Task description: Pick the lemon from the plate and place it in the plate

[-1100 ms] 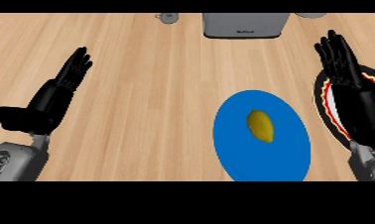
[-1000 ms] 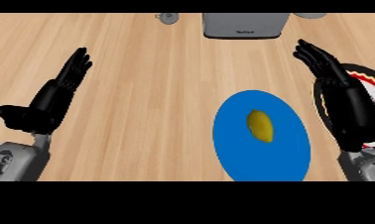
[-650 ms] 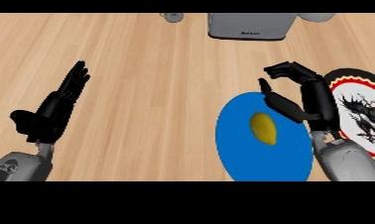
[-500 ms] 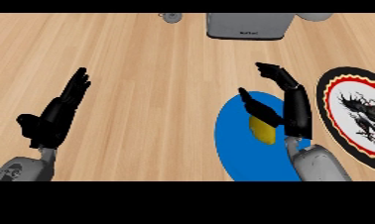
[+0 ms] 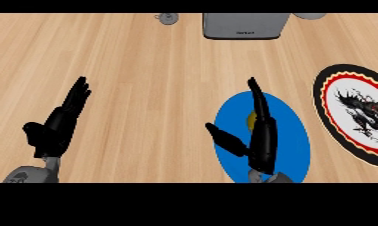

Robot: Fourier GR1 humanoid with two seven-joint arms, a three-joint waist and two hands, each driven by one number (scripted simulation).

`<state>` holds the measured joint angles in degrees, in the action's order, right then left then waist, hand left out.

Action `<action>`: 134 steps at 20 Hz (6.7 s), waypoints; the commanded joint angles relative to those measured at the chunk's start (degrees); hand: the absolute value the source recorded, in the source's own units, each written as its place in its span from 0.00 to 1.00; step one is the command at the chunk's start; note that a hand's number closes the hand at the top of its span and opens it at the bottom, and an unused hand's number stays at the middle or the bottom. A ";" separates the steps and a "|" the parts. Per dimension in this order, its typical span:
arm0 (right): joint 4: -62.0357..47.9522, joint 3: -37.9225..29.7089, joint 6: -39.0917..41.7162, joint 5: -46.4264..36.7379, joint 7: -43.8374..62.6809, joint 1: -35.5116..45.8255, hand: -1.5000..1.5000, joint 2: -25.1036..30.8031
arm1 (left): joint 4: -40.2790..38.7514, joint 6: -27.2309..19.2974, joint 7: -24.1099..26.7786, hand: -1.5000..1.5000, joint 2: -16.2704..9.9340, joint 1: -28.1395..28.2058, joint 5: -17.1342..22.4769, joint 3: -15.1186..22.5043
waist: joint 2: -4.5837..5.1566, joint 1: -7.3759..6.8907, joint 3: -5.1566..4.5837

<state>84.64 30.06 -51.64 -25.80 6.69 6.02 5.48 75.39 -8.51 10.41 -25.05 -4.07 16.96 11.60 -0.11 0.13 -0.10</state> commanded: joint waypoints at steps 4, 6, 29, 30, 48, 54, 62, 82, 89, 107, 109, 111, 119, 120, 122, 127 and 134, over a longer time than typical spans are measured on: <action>10.37 -1.21 7.75 -16.10 19.91 -7.12 0.00 7.48 | -1.53 1.17 1.37 0.50 0.35 0.98 -0.47 -1.40 | -0.21 0.85 -0.10; 10.18 1.70 10.89 -20.76 24.24 -10.01 0.00 6.54 | -0.42 -0.14 0.01 0.50 1.58 -0.41 -1.49 -0.32 | -0.18 0.98 -0.11; 18.60 -4.13 54.15 -18.98 54.34 -2.72 0.00 8.19 | -1.06 4.37 -0.65 0.50 1.23 0.42 -4.04 -5.72 | 0.14 -0.12 0.08; 15.94 -4.81 54.57 -18.74 54.88 0.11 0.00 5.90 | -5.22 2.87 2.44 0.50 5.79 -1.83 -6.04 -3.86 | 0.20 -0.05 0.07; -4.19 -11.93 49.31 -23.98 39.66 -0.24 0.00 1.14 | -1.58 8.69 1.07 0.50 7.51 2.13 -9.76 -10.84 | 0.13 -0.26 0.10; -6.86 -13.56 51.07 -22.11 32.11 1.55 1.00 1.70 | 2.56 6.69 -2.60 0.50 10.05 2.72 -12.62 -9.40 | 0.11 -0.25 0.11; -5.80 -12.20 47.64 -29.54 32.48 4.98 1.00 1.52 | 2.36 9.31 -5.02 0.50 8.46 -0.54 -11.05 -12.51 | 0.07 -0.32 0.11; -4.85 -68.46 40.72 13.94 -25.87 -39.33 1.00 37.16 | 4.62 8.00 -3.02 0.50 9.06 4.34 -11.39 -12.94 | -0.54 3.11 0.15; -4.37 -79.40 43.87 18.41 -32.25 -40.35 1.00 36.33 | 3.55 9.51 -3.45 0.50 8.76 2.61 -12.30 -12.98 | -0.01 0.62 0.07; -7.34 -63.17 49.86 7.42 -15.55 -12.90 1.00 39.10 | 0.97 10.66 -1.81 0.50 11.12 1.18 -14.71 -13.41 | 0.28 -0.86 0.13; 0.77 -60.08 48.89 6.01 -10.29 -12.49 1.00 34.21 | 4.45 10.70 -4.36 0.50 11.43 2.45 -13.89 -13.59 | 0.14 -0.57 0.09; -5.34 -56.19 45.12 1.85 -11.81 -7.24 1.00 32.84 | -0.52 12.95 -3.55 0.50 9.62 -1.68 -13.26 -15.27 | 0.26 -0.66 0.11; -16.46 -54.37 41.80 0.44 -8.69 5.06 1.00 28.43 | 4.26 12.66 -3.83 0.50 10.89 3.15 -14.07 -14.76 | 0.14 -0.85 0.13; -17.61 -54.46 37.53 0.26 -8.36 5.84 1.00 24.63 | 1.94 10.05 -4.07 0.50 12.30 0.43 -16.65 -13.33 | 0.27 -0.81 0.16; -19.94 -54.15 38.21 0.11 -4.58 10.15 0.00 25.25 | 2.54 11.08 -6.63 0.50 11.29 -1.63 -14.98 -14.87 | 0.21 -0.77 0.12; -28.69 -53.62 38.31 -0.81 -3.02 14.50 0.00 25.74 | 4.62 12.92 -3.65 0.50 10.93 3.16 -14.97 -15.46 | 0.12 -0.75 0.11; -33.47 -64.29 36.12 11.10 -14.94 15.32 0.00 25.28 | 1.65 13.49 -2.74 0.50 10.85 1.42 -14.58 -16.71 | 0.08 -0.05 0.16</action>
<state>51.20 -29.08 -15.29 -20.72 -4.17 21.70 31.08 77.16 3.68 6.89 -13.26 -3.33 1.44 -4.01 0.08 -0.35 0.05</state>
